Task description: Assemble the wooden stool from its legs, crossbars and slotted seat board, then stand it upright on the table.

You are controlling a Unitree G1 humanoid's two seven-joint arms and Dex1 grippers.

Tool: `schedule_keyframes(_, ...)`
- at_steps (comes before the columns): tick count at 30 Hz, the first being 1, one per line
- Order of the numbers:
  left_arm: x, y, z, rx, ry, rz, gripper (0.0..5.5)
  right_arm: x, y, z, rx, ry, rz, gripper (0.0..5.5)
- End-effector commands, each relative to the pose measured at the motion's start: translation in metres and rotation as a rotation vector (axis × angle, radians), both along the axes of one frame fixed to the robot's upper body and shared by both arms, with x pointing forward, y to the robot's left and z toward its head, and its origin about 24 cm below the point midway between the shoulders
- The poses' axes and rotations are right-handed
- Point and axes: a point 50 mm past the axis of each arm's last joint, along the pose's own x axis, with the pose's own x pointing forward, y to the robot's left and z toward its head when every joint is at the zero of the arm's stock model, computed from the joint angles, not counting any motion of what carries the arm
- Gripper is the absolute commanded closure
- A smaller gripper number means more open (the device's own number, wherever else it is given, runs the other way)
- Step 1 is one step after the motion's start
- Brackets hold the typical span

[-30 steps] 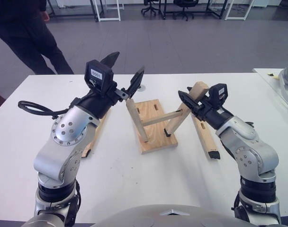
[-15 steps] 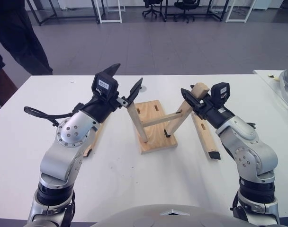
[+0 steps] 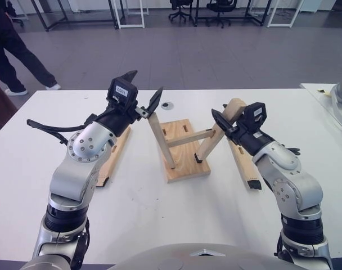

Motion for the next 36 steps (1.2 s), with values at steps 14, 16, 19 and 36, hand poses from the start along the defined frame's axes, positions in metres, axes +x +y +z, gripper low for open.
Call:
schedule_keyframes(14,0.0,-0.023,-0.037,0.094,0.151,-0.052,1.65,0.002,0.011,0.0,-0.183,0.177,0.005,3.33)
schedule_keyframes(16,-0.001,-0.028,-0.038,0.101,0.154,-0.062,1.65,0.001,0.014,0.001,-0.198,0.194,0.031,3.33)
schedule_keyframes(19,-0.004,-0.034,-0.041,0.11,0.159,-0.081,1.65,-0.003,0.02,0.0,-0.273,0.2,0.095,3.33)
schedule_keyframes(36,0.007,-0.018,-0.031,0.132,0.106,-0.004,1.65,-0.018,0.003,-0.037,-0.438,0.406,0.174,3.33)
